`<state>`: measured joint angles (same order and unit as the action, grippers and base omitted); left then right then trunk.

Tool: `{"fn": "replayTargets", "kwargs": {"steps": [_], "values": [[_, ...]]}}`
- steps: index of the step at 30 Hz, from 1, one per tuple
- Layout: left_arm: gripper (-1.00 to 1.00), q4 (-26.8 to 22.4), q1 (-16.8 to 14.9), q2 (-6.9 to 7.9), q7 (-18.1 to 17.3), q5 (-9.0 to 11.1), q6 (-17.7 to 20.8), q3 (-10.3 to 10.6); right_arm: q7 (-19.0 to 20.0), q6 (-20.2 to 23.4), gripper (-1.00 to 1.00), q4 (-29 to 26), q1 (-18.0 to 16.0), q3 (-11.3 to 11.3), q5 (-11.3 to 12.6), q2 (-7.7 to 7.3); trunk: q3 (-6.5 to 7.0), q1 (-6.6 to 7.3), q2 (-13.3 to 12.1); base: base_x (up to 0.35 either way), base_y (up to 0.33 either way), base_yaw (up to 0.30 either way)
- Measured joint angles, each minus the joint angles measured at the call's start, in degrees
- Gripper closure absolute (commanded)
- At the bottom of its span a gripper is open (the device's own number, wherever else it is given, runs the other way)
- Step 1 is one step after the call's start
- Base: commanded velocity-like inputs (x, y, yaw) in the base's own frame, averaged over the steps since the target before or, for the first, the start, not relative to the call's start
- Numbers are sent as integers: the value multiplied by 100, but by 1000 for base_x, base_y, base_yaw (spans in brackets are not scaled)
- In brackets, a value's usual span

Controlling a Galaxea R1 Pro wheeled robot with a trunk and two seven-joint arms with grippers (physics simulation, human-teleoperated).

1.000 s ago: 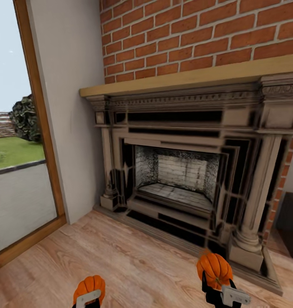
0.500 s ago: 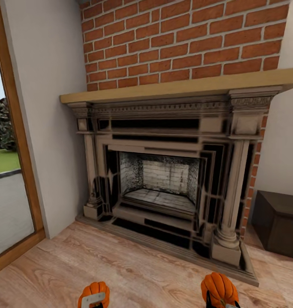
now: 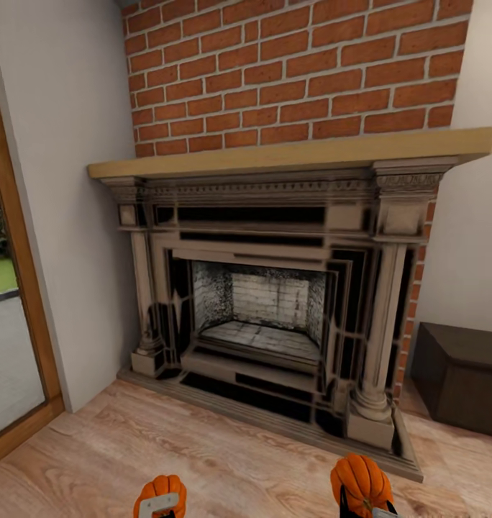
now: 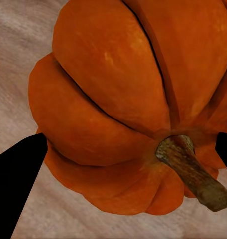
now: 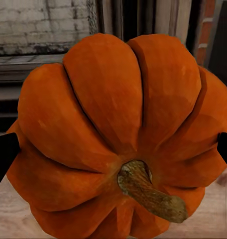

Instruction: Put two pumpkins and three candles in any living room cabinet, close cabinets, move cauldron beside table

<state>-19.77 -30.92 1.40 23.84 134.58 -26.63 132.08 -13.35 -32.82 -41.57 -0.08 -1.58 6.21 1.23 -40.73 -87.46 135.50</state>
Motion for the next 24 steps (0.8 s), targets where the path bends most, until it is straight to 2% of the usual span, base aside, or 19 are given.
{"fn": "replayTargets", "kwargs": {"steps": [8,16,24], "values": [[100,-2,0,0,-3,15,-2,-1,-6,59,100,12,0,6,52,113,115,176,-321,0,0,-226],[100,-3,0,-1,-6,13,-1,-1,-8,115,100,12,0,15,57,129,202,351,-642,0,0,-173],[100,-4,1,10,-7,23,-15,-3,5,213,100,33,1,15,42,125,138,352,-643,0,0,-134]]}}
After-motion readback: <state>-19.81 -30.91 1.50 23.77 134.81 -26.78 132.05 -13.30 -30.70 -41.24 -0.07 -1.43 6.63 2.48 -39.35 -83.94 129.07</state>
